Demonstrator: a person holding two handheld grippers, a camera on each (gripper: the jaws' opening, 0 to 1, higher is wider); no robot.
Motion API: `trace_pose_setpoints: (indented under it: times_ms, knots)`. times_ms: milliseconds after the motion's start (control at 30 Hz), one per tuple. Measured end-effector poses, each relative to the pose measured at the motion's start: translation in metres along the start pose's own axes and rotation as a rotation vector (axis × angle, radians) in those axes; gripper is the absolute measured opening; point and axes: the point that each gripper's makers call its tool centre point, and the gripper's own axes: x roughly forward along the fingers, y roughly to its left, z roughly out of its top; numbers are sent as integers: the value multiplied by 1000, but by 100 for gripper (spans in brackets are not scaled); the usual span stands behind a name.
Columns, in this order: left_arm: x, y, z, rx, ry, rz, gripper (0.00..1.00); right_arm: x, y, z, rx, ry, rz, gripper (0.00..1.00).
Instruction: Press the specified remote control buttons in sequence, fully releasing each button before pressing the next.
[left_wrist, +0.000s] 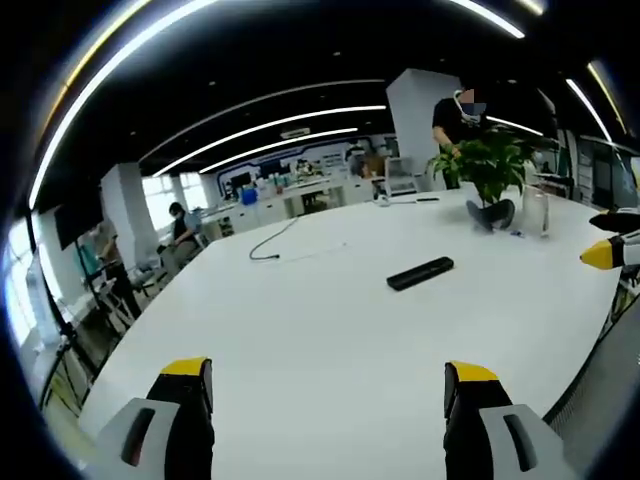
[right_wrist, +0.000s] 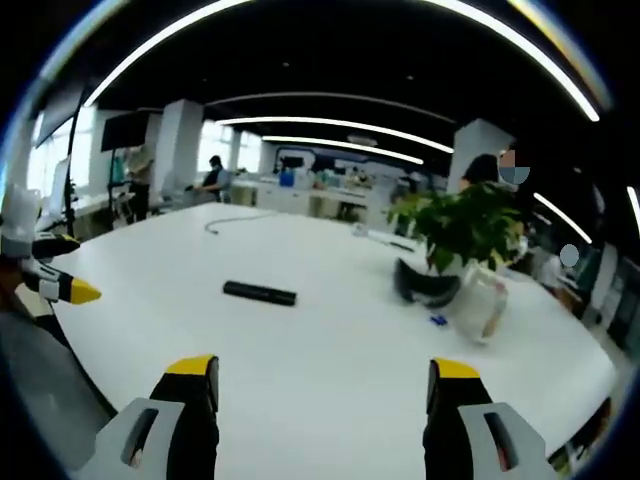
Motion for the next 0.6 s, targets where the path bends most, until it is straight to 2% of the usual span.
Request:
trace_pose_setpoints:
  times_ms: [600]
  knots:
    - [-1, 1, -2, 6, 11, 10, 99, -3, -3, 1, 9, -7, -12, 83]
